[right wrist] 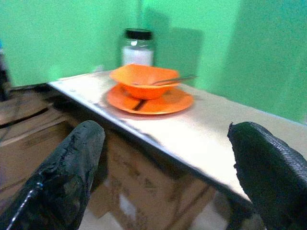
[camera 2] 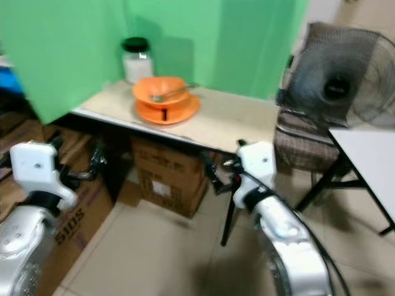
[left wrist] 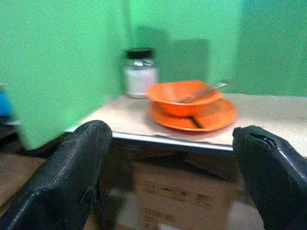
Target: Setting the table
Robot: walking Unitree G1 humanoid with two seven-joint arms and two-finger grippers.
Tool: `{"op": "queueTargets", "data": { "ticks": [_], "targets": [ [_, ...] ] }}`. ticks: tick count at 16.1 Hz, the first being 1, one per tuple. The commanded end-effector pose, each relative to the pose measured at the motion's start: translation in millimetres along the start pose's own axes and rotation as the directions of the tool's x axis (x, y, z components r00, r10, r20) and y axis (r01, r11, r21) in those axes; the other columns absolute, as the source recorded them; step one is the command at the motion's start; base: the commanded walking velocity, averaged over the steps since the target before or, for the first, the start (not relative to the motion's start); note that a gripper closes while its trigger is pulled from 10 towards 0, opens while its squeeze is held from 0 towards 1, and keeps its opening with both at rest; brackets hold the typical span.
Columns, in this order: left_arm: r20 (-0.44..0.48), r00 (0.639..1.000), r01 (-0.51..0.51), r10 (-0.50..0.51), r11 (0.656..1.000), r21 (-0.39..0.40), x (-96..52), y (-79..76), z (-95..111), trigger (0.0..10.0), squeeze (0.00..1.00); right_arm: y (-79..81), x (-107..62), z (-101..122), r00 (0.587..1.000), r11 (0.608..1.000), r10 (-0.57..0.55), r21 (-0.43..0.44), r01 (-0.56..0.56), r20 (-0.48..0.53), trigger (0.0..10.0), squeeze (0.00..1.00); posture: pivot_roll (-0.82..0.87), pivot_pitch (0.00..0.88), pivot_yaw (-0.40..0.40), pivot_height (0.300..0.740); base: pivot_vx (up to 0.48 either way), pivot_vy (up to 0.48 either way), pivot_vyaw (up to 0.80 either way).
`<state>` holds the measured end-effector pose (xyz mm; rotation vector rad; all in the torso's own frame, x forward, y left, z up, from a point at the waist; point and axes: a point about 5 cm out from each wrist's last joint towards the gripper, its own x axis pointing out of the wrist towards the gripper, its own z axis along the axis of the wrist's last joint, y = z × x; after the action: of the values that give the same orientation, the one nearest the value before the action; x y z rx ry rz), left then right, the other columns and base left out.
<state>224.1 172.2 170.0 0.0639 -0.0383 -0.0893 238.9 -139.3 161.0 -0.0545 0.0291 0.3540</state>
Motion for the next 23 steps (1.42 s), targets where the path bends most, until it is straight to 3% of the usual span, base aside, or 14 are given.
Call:
{"op": "queueTargets", "data": {
  "ticks": [1,5,15,23],
  "targets": [
    [0.001,1.000,-0.005,0.005,1.000,0.011,-1.8,4.2,1,10.0,0.00,2.1,-1.3,6,0.999,1.000,0.005,0.015,-0.006,0.034,10.0,0.00,-0.05,0.000,0.040,0.740,0.337,0.000,0.00],
    [0.003,1.000,0.024,-0.024,0.999,0.021,1.7,0.7,5,10.0,0.00,6.5,-0.9,-2,1.000,0.995,-0.009,0.101,0.007,0.017,10.0,0.00,-0.01,0.000,0.050,0.740,0.337,0.000,0.00],
    [-0.011,0.999,0.035,-0.034,0.999,0.035,0.9,3.5,8,10.0,0.00,14.0,16.6,-1,0.997,0.989,0.082,0.121,-0.083,0.014,10.0,0.00,0.01,0.000,0.058,0.740,0.340,0.000,0.00],
    [-0.023,0.999,0.035,-0.034,0.999,0.035,-2.7,2.3,5,10.0,0.00,22.7,19.8,0,0.989,0.981,0.150,0.122,-0.149,0.007,10.0,0.00,0.01,0.000,0.051,0.740,0.340,0.000,0.00]
  ]
}}
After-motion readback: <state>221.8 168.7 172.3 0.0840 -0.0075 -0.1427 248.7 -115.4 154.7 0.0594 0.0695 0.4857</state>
